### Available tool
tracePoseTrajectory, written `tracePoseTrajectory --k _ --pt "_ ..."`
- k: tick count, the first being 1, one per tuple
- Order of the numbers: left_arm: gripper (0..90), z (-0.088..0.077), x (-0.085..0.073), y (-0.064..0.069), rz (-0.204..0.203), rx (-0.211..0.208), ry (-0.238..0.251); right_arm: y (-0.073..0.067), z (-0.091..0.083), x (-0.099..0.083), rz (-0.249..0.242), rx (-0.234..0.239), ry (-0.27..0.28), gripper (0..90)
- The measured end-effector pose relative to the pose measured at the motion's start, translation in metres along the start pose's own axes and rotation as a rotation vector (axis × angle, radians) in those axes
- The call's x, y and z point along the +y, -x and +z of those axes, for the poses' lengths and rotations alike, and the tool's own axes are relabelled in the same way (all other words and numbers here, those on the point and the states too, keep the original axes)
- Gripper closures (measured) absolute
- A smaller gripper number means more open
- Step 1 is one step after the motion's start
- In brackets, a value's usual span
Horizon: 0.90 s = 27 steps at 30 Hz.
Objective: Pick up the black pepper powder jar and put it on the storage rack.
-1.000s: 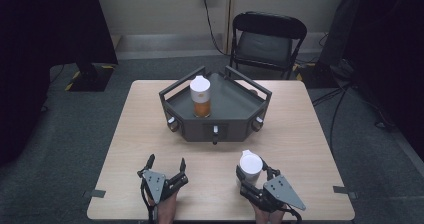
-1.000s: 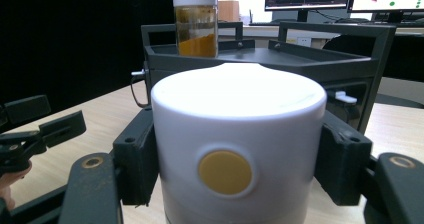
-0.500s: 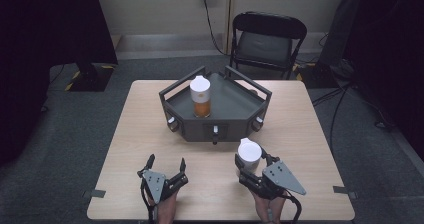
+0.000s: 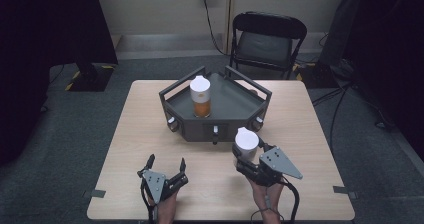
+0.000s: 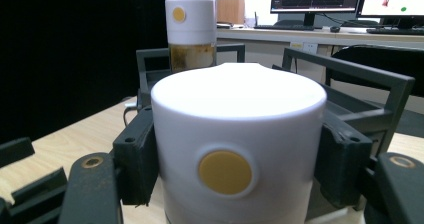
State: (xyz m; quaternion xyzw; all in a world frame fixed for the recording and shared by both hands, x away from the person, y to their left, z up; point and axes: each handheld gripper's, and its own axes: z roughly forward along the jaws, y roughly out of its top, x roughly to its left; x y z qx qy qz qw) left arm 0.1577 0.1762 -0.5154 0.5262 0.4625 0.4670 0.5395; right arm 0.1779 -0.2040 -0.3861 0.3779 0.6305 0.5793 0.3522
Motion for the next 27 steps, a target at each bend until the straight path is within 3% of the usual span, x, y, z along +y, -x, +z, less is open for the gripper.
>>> tracePoseTrajectory --k 12,27 --pt "1.6 0.0 0.0 0.001 0.0 0.003 0.0 0.006 0.015 0.019 -0.009 0.004 0.008 30.3" --pt "1.6 0.0 0.0 0.001 0.0 0.004 0.0 0.016 0.05 0.043 -0.037 0.001 0.0 30.3"
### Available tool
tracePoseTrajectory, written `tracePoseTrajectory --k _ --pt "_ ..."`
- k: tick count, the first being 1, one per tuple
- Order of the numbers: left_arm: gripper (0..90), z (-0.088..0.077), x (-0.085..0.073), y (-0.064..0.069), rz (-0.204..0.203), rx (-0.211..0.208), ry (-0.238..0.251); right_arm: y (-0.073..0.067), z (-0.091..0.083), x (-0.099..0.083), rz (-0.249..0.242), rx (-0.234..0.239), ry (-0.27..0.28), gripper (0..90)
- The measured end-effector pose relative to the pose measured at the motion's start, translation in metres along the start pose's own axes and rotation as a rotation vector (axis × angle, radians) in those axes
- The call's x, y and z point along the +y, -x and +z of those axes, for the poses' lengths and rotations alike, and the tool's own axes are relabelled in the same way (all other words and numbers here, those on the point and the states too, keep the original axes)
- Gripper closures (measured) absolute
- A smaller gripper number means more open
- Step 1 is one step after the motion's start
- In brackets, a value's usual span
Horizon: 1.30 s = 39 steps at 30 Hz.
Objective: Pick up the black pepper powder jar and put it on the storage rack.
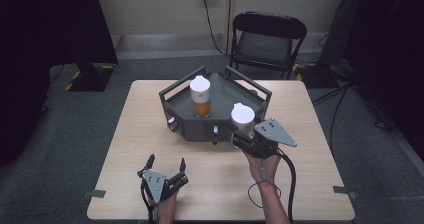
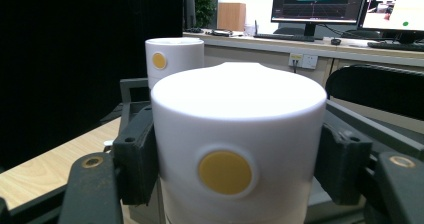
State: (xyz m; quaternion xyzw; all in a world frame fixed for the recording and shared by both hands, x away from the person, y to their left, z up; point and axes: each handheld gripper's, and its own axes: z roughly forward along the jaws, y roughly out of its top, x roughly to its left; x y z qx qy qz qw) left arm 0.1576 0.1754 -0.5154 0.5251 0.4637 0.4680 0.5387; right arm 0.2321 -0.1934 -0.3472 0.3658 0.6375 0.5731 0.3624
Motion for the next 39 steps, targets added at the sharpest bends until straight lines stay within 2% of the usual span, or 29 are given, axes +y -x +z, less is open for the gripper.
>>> tracePoseTrajectory --k 7,15,17,21,30,39 --pt "1.5 0.0 0.0 0.0 0.0 0.0 0.0 0.004 0.015 0.008 0.01 -0.007 -0.007 30.3" --pt "1.4 0.0 0.0 0.0 0.001 0.001 0.0 0.005 0.034 0.026 0.006 -0.023 -0.011 30.2" --pt "1.4 0.0 0.0 0.0 0.0 0.002 0.0 0.007 0.04 0.026 0.021 -0.022 -0.011 30.3" --pt "1.4 0.0 0.0 0.0 0.0 0.001 0.0 0.004 0.047 0.026 0.014 -0.035 -0.013 30.2" --pt "1.4 0.0 0.0 0.0 0.0 0.002 0.0 0.004 0.07 0.031 0.035 -0.047 -0.012 30.2" --pt "1.3 0.0 0.0 0.0 0.002 0.001 -0.002 0.002 0.093 0.033 0.039 -0.088 -0.011 30.3"
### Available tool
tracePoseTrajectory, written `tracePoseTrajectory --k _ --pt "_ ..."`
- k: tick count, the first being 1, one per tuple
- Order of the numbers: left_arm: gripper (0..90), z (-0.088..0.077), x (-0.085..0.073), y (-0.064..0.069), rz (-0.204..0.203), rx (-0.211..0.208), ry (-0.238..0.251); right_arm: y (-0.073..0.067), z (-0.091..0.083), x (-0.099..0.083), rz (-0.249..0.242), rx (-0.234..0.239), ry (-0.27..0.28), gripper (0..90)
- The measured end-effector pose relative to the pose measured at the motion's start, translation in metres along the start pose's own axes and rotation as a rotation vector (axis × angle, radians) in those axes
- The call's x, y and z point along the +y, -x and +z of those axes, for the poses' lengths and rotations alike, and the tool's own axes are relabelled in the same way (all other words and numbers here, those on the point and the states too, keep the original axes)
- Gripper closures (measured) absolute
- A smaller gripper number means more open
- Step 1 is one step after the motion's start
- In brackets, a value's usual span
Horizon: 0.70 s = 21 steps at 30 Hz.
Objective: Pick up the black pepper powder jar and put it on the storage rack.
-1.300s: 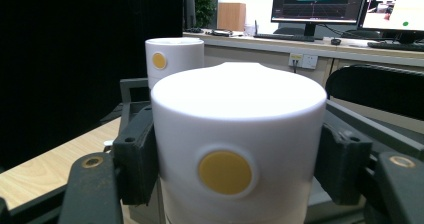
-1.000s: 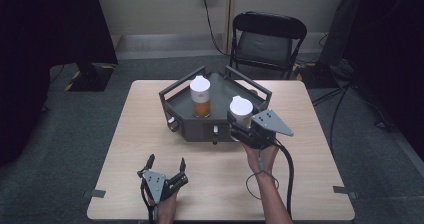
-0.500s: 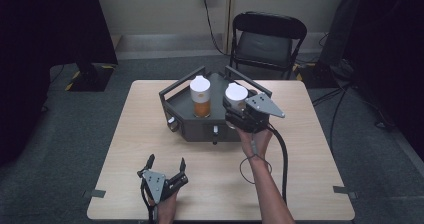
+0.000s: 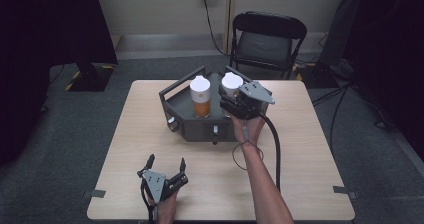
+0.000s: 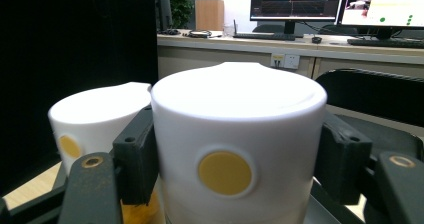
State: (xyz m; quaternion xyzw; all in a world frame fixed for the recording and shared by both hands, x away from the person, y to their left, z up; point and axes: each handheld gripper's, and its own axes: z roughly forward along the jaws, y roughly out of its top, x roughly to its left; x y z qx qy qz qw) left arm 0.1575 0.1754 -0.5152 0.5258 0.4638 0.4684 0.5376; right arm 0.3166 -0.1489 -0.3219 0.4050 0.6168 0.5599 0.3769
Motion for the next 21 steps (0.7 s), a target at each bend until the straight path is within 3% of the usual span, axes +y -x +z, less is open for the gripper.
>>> tracePoseTrajectory --k 8,12,21 --pt "1.3 0.0 0.0 0.0 -0.002 0.0 0.002 -0.004 0.017 -0.005 -0.001 -0.023 -0.016 30.3" --pt "1.1 0.0 0.0 0.0 -0.002 -0.001 0.002 -0.004 0.022 -0.008 0.026 -0.028 -0.02 30.3" --pt "1.1 0.0 0.0 0.0 -0.002 -0.002 0.002 -0.005 0.024 -0.014 0.026 -0.036 -0.04 30.2"
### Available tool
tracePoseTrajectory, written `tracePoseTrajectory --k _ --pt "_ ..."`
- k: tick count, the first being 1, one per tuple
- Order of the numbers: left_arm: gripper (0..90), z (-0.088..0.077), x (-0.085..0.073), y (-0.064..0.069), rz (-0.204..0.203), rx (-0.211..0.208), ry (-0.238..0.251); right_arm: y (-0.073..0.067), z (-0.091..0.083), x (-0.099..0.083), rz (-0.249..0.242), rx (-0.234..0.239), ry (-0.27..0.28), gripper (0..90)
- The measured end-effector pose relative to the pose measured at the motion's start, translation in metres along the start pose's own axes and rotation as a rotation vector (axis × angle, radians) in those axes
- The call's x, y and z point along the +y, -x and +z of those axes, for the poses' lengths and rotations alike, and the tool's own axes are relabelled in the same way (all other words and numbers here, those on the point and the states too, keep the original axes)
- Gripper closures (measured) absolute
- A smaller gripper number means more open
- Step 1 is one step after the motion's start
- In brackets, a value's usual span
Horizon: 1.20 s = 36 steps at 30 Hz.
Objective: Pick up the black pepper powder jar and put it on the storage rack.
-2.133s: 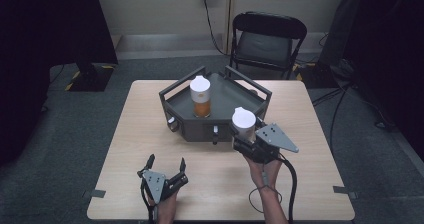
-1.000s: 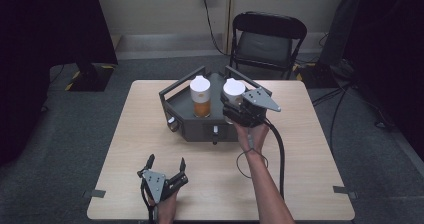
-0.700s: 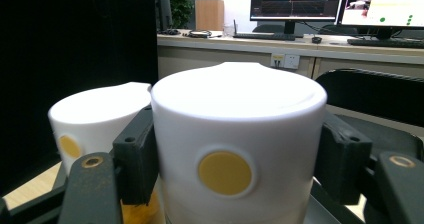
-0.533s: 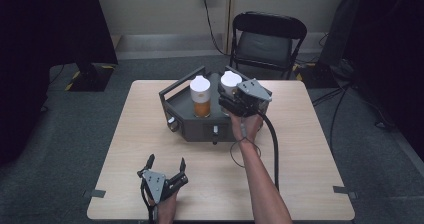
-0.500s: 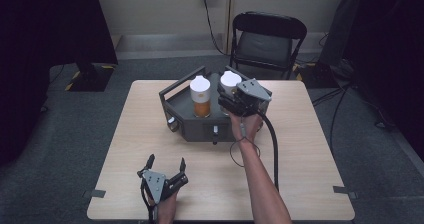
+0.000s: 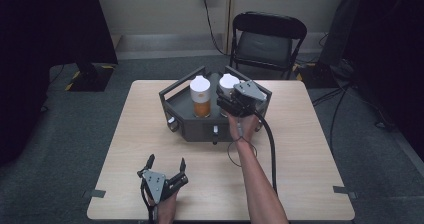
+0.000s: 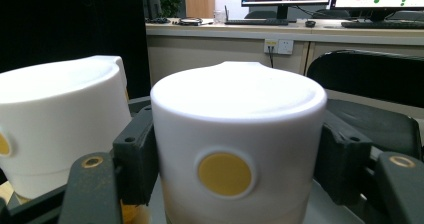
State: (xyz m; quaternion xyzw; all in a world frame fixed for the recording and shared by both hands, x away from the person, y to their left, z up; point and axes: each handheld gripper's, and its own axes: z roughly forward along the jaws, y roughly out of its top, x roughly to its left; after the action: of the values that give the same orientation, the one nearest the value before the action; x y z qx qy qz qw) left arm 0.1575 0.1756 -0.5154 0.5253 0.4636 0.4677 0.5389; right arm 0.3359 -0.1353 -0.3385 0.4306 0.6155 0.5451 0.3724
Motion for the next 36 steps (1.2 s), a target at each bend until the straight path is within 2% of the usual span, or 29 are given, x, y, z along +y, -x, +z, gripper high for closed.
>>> tracePoseTrajectory --k 7,12,21,33,36 --pt "1.1 0.0 0.0 0.0 0.0 0.0 0.0 -0.003 -0.002 -0.005 -0.021 0.003 0.01 30.2" --pt "1.1 0.0 0.0 0.0 0.001 0.0 0.0 -0.001 -0.006 -0.011 -0.004 0.003 0.031 30.3" --pt "1.1 0.0 0.0 0.0 0.0 0.0 0.0 -0.005 -0.004 -0.01 -0.009 -0.008 0.025 30.2" --pt "1.1 0.0 0.0 0.0 0.0 0.0 0.0 -0.002 -0.004 -0.011 -0.008 0.0 0.029 29.6" --pt "1.1 0.0 0.0 0.0 0.0 0.0 0.0 -0.004 -0.004 -0.011 -0.026 -0.009 0.028 25.2"
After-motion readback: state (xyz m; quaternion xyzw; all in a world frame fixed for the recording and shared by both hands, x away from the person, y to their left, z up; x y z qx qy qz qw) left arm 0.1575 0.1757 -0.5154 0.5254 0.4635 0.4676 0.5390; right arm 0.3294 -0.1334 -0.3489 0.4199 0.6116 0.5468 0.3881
